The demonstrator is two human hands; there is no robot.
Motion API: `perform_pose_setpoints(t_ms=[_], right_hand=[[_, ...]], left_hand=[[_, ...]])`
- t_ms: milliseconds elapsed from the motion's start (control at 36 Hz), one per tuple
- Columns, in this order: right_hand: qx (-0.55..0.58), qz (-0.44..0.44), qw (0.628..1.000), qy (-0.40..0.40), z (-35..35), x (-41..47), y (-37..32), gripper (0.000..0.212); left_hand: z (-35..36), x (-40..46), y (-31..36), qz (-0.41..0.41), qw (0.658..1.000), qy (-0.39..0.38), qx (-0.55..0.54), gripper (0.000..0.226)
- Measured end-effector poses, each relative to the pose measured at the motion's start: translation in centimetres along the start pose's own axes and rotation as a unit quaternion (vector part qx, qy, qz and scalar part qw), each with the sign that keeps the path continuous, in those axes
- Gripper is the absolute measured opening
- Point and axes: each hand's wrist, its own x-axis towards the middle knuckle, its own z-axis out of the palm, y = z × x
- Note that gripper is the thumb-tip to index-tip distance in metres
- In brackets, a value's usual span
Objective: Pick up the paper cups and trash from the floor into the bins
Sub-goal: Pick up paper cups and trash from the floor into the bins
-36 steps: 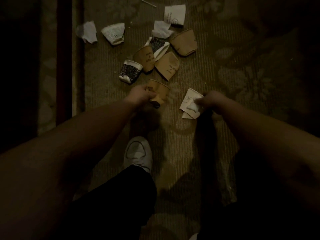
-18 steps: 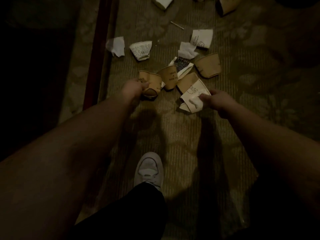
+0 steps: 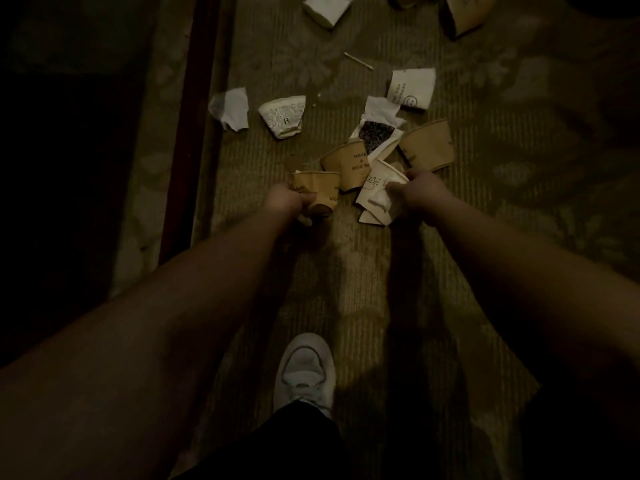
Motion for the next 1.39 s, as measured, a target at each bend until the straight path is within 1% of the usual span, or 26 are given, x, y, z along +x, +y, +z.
perform_pose_setpoints(t_ms=[28,167,278,361,472,611,778,917,1083,1139,1195,1250,1306,1389], right_hand=[[-0.008,-0.006,1.000,0.011,0.3,0.3,0.1,0.056],[-0.029,-0.017,0.998,0.057,1.5,0.9,0.6,0.052],[-0.030,-0.036,0.996,0.082,2.1,0.7,1.3,0.052],[-0.013,-0.041,0.995,0.085,2.4,0.1,1.6,0.052],[0.015,-0.040,0.996,0.079,2.4,-0.8,1.8,0.046],[0.008,-0.057,0.995,0.083,1.0,-2.5,1.8,0.042],[0.008,-0.068,0.995,0.076,-1.9,-5.0,2.3,0.039],[0.011,-0.075,0.995,0.070,-5.0,-8.5,2.8,0.043],[0.021,-0.089,0.995,0.048,-10.7,-13.1,3.1,0.046],[0.033,-0.096,0.993,0.056,-12.7,-14.7,3.2,0.046],[0.052,-0.099,0.990,0.088,-16.6,-18.3,4.9,0.041],[0.057,-0.104,0.989,0.084,-17.1,-19.5,4.9,0.037],[0.065,-0.106,0.989,0.082,-18.2,-20.9,5.2,0.038],[0.081,-0.102,0.985,0.117,-22.0,-25.4,7.4,0.043]], left_hand=[[0.2,0.0,-0.1,-0.001,1.000,0.012,0.003,0.040],[0.9,0.2,-0.5,0.015,0.998,0.061,0.001,0.049],[1.3,0.1,-0.7,0.002,0.997,0.066,-0.047,0.065],[1.6,-0.1,-1.1,0.014,0.996,0.068,-0.057,0.064],[1.6,-0.8,-1.2,0.018,0.994,0.071,-0.080,0.069],[1.1,-1.3,-1.2,0.035,0.994,0.055,-0.085,0.058],[0.8,-2.9,-1.1,0.054,0.995,0.045,-0.068,0.058],[1.2,-5.9,0.0,0.078,0.995,0.006,-0.057,0.057],[3.2,-11.1,2.9,0.130,0.991,-0.038,0.008,0.058],[3.6,-13.3,4.2,0.151,0.987,-0.060,0.011,0.056],[5.4,-17.3,5.9,0.172,0.980,-0.089,0.035,0.055],[5.3,-17.8,6.3,0.180,0.979,-0.091,0.039,0.055],[5.5,-18.6,6.6,0.188,0.976,-0.103,0.037,0.056],[7.5,-22.8,7.9,0.222,0.961,-0.154,0.063,0.053]])
